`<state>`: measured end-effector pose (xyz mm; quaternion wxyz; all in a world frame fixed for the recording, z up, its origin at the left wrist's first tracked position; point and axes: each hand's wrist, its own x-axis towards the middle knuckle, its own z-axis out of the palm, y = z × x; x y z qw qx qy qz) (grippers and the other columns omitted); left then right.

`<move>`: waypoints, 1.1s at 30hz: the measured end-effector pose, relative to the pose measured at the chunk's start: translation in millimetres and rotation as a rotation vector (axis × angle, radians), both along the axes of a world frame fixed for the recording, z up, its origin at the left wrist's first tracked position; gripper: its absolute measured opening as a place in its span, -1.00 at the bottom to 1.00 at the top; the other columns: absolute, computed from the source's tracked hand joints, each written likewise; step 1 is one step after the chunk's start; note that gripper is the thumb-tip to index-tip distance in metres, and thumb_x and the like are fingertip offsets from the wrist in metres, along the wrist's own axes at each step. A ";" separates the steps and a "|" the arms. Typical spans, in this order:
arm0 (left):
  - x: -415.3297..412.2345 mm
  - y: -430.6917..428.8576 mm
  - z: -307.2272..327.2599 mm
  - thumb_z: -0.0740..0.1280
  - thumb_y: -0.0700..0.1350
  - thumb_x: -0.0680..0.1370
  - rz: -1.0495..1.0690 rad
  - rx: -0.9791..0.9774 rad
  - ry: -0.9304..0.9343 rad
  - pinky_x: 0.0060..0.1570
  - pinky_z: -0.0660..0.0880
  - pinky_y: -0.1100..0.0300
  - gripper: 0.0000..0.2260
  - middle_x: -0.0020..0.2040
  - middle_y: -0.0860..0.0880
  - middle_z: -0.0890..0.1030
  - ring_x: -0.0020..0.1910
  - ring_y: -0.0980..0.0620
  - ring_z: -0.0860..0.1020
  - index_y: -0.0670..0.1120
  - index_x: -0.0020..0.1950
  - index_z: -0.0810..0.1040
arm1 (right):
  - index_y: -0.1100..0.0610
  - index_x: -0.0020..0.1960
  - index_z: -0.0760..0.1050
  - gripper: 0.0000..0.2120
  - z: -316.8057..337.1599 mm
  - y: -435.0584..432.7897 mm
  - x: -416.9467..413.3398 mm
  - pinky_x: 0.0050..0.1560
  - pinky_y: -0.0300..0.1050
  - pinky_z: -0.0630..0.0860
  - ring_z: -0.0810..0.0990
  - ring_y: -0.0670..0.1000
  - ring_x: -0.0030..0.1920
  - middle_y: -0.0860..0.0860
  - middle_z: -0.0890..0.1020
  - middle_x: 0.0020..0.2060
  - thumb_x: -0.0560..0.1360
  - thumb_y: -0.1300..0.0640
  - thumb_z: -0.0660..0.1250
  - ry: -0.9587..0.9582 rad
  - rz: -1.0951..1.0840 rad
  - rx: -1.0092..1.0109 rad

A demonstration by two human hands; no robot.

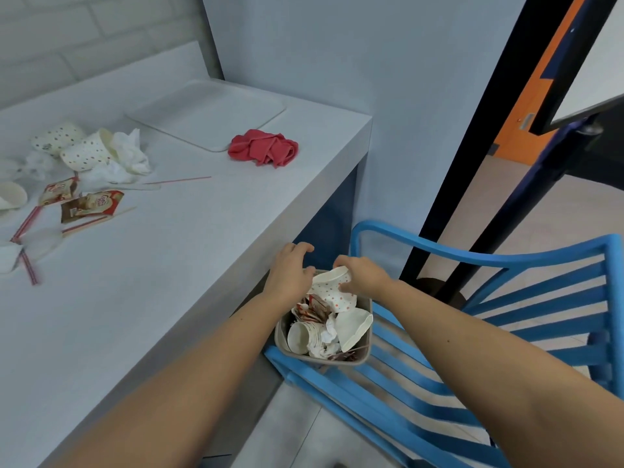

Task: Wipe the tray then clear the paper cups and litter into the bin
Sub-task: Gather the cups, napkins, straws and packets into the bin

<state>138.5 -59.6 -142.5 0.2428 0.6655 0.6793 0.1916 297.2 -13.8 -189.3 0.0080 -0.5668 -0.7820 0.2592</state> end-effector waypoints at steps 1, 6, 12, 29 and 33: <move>-0.9 0.6 2.1 0.25 -0.20 0.56 -0.003 0.022 -0.014 0.28 0.39 0.12 -0.65 0.30 -0.06 0.40 0.27 -0.02 0.41 -0.07 0.35 0.39 | 0.06 0.25 0.37 -0.63 -4.6 0.6 -1.5 -0.04 -0.08 0.45 0.51 0.07 0.11 0.05 0.55 0.14 0.48 0.16 0.35 -0.009 -0.005 -0.003; -4.3 0.4 16.8 0.23 -0.21 0.57 0.022 0.118 -0.066 0.12 0.35 0.31 -0.69 0.25 -0.04 0.44 0.19 0.04 0.44 -0.10 0.32 0.41 | 0.06 0.48 0.13 -0.33 -11.7 6.2 -16.9 0.23 -0.08 0.40 0.45 0.13 0.28 0.13 0.42 0.34 0.47 0.15 0.37 0.024 0.007 -0.128; -15.1 -2.7 35.0 0.21 -0.16 0.59 0.018 0.200 -0.045 -0.01 0.31 0.37 -0.71 0.21 0.01 0.46 0.09 0.11 0.48 -0.08 0.31 0.41 | 0.09 0.44 0.23 -0.43 5.2 14.7 -22.9 0.21 -0.11 0.40 0.45 0.12 0.27 0.12 0.45 0.31 0.49 0.13 0.34 0.017 0.020 -0.126; -103.0 -20.5 84.8 0.16 -0.13 0.61 0.275 0.416 -0.141 -0.12 0.46 0.22 -0.82 -0.11 -0.01 0.55 -0.15 0.04 0.52 -0.15 0.07 0.52 | 0.23 -0.34 0.47 -0.69 137.2 13.0 -137.2 -0.34 -0.21 0.31 0.36 -0.07 -0.45 -0.02 0.41 -0.51 0.48 0.05 0.36 0.163 0.267 0.080; -152.6 -34.4 88.7 0.17 -0.13 0.61 0.386 0.418 -0.117 -0.13 0.45 0.20 -0.83 -0.12 0.02 0.53 -0.17 0.05 0.49 -0.13 0.06 0.52 | 0.17 -0.41 0.44 -0.66 148.3 7.6 -184.5 -0.29 -0.17 0.33 0.36 -0.05 -0.43 -0.04 0.42 -0.51 0.49 0.05 0.35 0.155 0.297 0.092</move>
